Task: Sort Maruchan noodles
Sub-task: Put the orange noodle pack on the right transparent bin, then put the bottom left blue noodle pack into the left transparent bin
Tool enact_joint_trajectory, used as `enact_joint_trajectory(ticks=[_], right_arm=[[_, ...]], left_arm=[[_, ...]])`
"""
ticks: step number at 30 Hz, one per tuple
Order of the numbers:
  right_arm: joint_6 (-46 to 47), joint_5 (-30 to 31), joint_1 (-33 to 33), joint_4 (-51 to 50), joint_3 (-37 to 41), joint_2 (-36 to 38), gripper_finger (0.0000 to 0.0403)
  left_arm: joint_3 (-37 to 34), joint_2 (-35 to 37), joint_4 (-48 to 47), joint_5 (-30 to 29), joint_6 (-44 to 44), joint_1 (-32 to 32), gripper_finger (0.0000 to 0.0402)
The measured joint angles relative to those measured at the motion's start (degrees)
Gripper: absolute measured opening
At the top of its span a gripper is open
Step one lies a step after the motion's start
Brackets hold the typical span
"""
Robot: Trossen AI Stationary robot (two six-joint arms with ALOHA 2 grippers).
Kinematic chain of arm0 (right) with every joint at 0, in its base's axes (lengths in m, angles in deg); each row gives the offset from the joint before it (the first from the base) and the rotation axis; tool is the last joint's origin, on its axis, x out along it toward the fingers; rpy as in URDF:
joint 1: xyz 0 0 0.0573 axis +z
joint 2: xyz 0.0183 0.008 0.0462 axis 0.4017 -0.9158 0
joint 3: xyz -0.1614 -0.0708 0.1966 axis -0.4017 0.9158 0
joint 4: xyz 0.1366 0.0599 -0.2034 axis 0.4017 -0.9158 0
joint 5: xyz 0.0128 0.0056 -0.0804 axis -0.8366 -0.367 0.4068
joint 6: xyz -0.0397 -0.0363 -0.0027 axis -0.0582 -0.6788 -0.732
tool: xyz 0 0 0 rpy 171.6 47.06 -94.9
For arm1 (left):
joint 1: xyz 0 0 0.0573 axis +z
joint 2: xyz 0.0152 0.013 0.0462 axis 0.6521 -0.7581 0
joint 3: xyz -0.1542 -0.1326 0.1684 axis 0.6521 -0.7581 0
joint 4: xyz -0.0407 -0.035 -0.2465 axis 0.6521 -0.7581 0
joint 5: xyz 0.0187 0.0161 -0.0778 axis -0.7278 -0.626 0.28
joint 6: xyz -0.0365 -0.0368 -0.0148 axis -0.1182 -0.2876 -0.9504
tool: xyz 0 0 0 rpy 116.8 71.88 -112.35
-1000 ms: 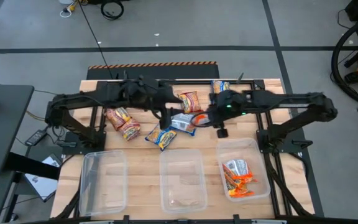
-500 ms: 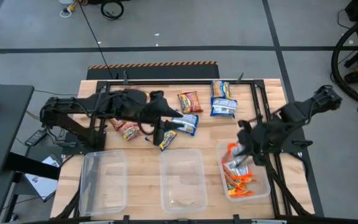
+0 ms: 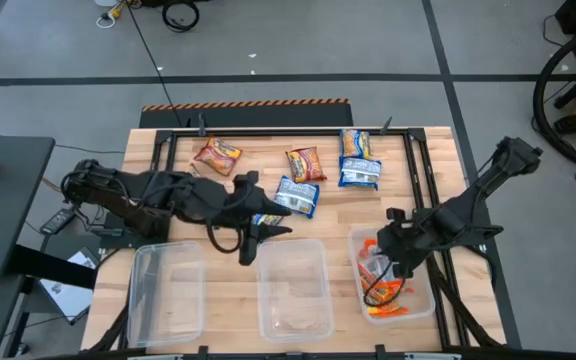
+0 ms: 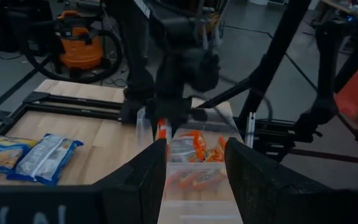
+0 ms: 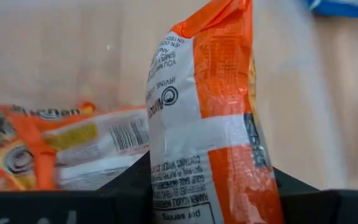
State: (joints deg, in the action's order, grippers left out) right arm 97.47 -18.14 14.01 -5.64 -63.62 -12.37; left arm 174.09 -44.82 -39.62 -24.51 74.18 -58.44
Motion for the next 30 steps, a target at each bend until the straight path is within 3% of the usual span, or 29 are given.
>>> enact_joint_trajectory(ticks=[5,13,17,21,25,30], right_arm=[[0.1,-2.4,-1.5,4.1,4.3,-1.7,0.0158],[-5.9,-1.5,-1.5,3.9,2.7,-3.3,0.0248],[-5.2,-4.6,-2.0,-1.7,-2.8,-3.3,0.0284],[-2.2,-5.4,-2.2,-8.7,-12.4,-3.3,0.0294],[-2.9,0.4,-2.3,-11.3,-21.2,-3.2,0.0290],[-8.4,6.5,-6.4,-13.2,-24.3,-3.2,0.0288]], left_arm=[[0.0,0.0,0.1,-2.9,-1.1,-0.9,0.0166],[0.0,0.0,0.1,-2.9,-1.1,1.0,0.0166],[0.0,0.0,0.0,-3.0,0.1,1.7,0.0166],[-0.3,0.0,-3.7,-2.9,1.6,1.9,0.0166],[-3.2,0.0,-9.2,-2.9,-1.7,4.0,0.0166],[-10.4,0.2,-9.8,-0.2,-6.0,7.2,0.0166]])
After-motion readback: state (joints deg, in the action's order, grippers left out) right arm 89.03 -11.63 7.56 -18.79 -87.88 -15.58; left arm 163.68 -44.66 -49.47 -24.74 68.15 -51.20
